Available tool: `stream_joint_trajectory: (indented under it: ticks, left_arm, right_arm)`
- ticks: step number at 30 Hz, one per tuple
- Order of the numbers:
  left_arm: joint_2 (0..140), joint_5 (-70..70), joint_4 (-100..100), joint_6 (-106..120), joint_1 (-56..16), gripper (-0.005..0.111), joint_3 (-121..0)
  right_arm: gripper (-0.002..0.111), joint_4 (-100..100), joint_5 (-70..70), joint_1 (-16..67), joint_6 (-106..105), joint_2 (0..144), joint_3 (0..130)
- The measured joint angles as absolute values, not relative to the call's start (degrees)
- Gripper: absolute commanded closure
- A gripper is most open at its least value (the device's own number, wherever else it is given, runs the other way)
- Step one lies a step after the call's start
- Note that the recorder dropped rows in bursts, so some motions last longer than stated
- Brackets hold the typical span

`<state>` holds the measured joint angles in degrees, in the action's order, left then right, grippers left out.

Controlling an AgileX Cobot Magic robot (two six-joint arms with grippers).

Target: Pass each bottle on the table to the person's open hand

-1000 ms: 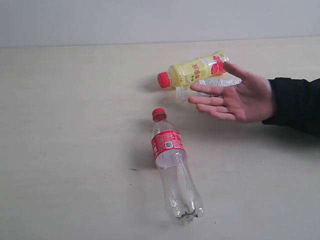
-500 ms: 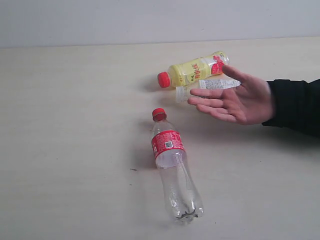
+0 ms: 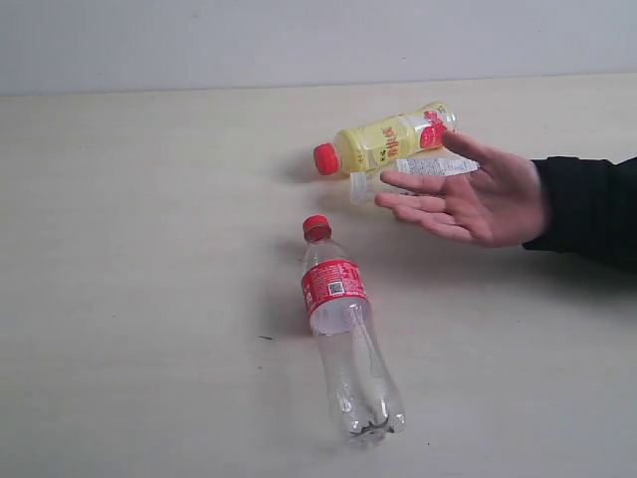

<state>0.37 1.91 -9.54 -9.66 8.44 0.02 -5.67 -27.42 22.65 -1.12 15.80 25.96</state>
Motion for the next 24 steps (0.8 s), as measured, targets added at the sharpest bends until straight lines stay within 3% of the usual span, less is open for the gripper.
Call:
stream_joint_trajectory:
  ticks: [13,19,24]
  left_arm:
    - [0.4,1.9,-9.5,-9.7,8.4,0.107,0.0]
    - [0.4,1.9,-9.5,-9.7,8.4,0.107,0.0]
    - [0.4,1.9,-9.5,-9.7,8.4,0.107,0.0]
  right_arm:
    - [0.108,-38.3,-51.4,22.6,-21.6,63.4,47.1]
    - [0.108,-37.4,-50.9,28.9,-21.4,77.2,52.9]
    - [0.106,-22.3,-48.7,38.6,-8.1,85.0,57.8]
